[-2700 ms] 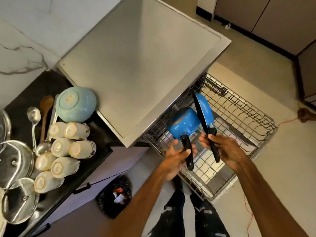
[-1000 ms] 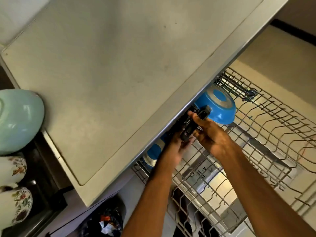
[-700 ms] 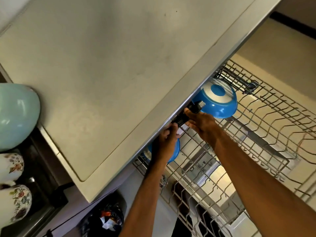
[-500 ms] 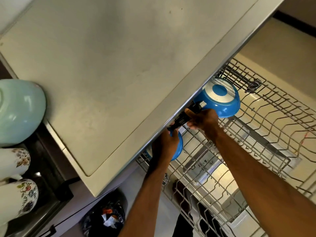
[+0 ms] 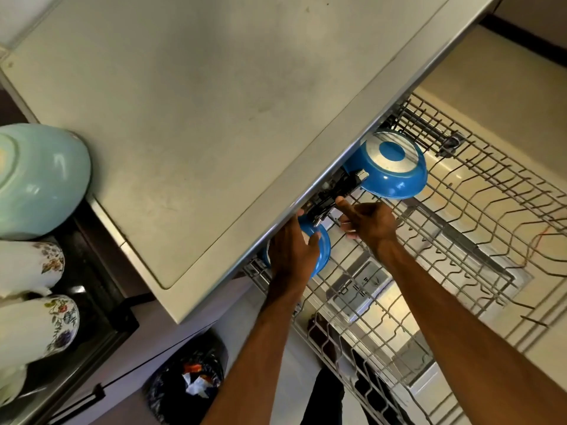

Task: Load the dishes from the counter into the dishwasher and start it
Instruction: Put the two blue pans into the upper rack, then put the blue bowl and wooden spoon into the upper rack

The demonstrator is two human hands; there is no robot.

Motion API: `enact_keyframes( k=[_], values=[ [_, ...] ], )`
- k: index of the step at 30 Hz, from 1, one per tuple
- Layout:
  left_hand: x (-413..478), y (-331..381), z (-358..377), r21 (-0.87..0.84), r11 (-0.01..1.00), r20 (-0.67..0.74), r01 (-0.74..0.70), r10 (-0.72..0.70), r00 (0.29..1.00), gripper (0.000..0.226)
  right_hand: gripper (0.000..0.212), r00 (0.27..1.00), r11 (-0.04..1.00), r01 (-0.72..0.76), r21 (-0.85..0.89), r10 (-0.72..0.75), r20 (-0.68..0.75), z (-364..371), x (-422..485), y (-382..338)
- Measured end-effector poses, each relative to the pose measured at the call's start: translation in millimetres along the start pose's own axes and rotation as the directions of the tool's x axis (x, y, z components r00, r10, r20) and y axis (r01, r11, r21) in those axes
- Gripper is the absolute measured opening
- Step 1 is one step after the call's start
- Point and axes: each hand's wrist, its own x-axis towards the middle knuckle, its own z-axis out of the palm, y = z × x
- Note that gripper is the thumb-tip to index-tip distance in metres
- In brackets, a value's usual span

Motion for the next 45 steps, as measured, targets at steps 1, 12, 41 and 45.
enact_keyframes(
  k=[1, 12, 41, 45],
  values=[
    [-3.9, -0.9, -1.5, 0.039, 0.999, 0.006, 0.001, -0.001, 1.000, 0.069, 0.028, 0.999, 0.998, -0.040, 0.054, 0.038, 0.035, 0.4, -4.4, 2.3],
    [-39.7, -17.3, 11.8, 0.328, 0.945, 0.140, 0.000, -0.049, 0.989, 0.122, 0.026, 0.992, 0.898, 0.125, -0.422, -0.129, 0.020, -3.1, -31.5, 54.2],
    [-235.0, 5.9, -311.3, -0.081, 0.995, -0.189, -0.056, 0.040, 0.981, 0.034, 0.014, 0.928, 0.881, 0.275, -0.385, -0.139, 0.346, 159.2, -332.0, -25.3],
    [-238.6, -40.2, -366.5, -0.085, 0.994, -0.303, -0.066, 0.037, 0.952, 0.025, 0.012, 0.885, 0.834, 0.352, -0.424, -0.150, 0.440, 225.3, -362.7, -30.2]
  ],
)
